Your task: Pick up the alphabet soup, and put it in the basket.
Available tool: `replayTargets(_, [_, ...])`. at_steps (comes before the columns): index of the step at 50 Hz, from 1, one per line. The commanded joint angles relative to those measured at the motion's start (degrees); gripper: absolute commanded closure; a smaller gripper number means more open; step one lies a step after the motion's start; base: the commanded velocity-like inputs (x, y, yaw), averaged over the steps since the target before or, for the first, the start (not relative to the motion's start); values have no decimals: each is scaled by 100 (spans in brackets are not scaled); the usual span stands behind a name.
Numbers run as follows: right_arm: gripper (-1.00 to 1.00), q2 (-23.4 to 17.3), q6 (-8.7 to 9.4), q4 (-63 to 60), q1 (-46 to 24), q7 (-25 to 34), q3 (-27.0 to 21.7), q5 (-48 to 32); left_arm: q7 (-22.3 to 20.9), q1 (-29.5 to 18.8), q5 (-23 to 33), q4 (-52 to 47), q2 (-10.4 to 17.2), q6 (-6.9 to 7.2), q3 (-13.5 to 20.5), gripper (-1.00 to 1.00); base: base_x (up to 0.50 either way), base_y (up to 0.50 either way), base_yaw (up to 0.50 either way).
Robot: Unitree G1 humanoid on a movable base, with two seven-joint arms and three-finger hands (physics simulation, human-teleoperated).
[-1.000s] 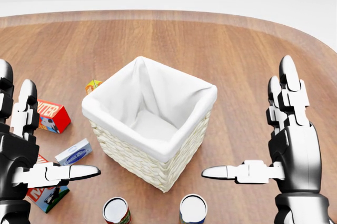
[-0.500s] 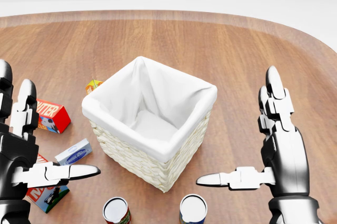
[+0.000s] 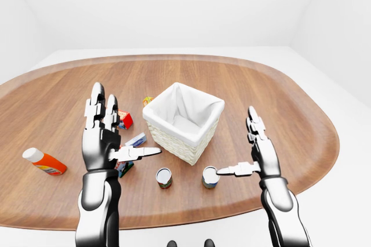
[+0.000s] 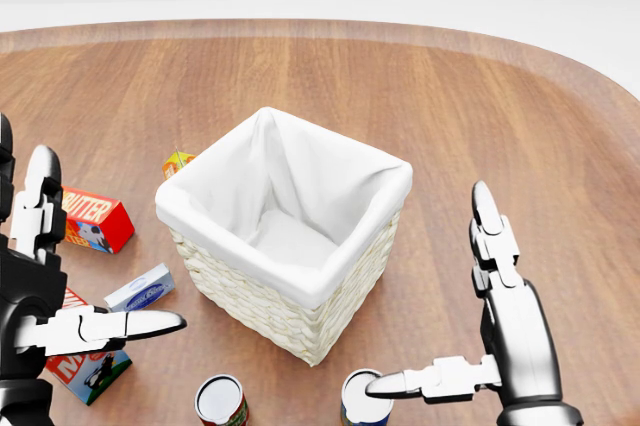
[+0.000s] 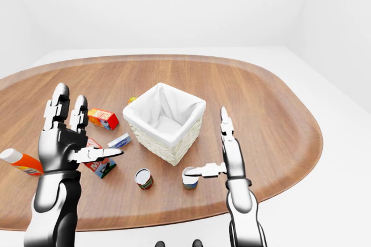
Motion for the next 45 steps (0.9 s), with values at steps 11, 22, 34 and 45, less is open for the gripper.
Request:
replayTargets(11, [-100,-44,0,314,450,75,234,-435,-2,17,8,-29,-1,0,3,-100,0,0,0])
replayTargets(22, [-100,-101,0,510,602,106,419,-603,-8,17,13,-12,-2,0,9,-100,0,0,0])
replayTargets(34, [-100,-179,0,815,662,137,635,-829,-8,1,11,23,0,0,18,-100,0,0,0])
replayTargets(45, [-100,-219,0,1089,654,151,742,-990,0,-3,18,52,1,0,4,-100,0,0,0])
